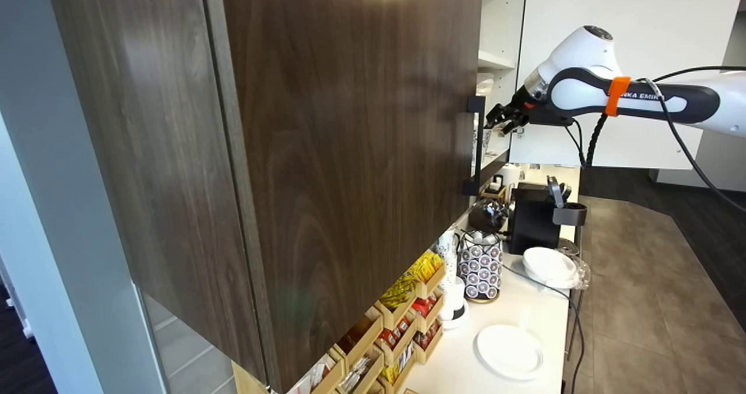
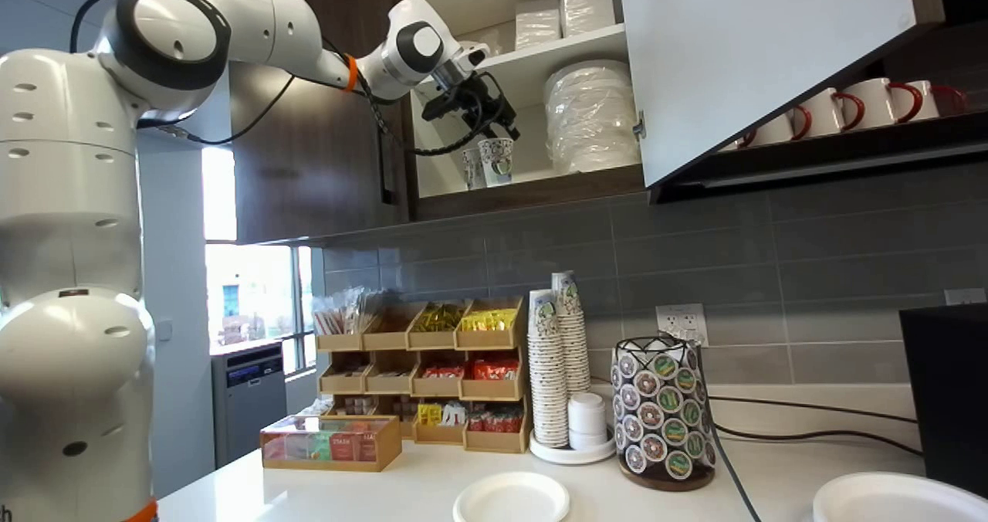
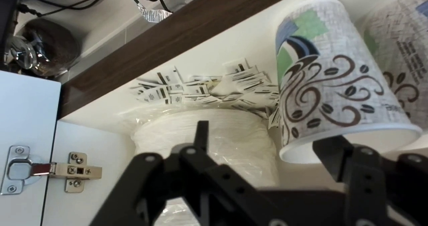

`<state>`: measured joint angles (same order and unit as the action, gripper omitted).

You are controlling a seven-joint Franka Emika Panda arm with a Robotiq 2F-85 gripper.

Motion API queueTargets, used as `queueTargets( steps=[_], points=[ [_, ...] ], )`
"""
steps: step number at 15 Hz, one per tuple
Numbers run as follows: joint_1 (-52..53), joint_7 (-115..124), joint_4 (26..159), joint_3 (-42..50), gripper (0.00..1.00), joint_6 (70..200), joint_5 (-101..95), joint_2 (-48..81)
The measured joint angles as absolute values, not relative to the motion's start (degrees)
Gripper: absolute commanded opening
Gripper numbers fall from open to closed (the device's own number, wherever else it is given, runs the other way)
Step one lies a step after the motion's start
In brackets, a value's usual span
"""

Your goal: Stack the paper cups on the bottom shelf of the open top cabinet, pick up the stacked paper cups and put them on the white plate on the kitchen counter

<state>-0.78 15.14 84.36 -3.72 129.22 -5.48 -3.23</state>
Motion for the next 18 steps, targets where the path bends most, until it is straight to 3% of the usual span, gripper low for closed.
queueTargets(
  steps=[7,18],
  points=[
    [-0.9,18.9,84.4,-3.6,0.0,126.3,-4.4,-3.0],
    [-2.5,22.3,79.3,-2.0,0.01,126.1,-4.1,-3.1]
  ],
)
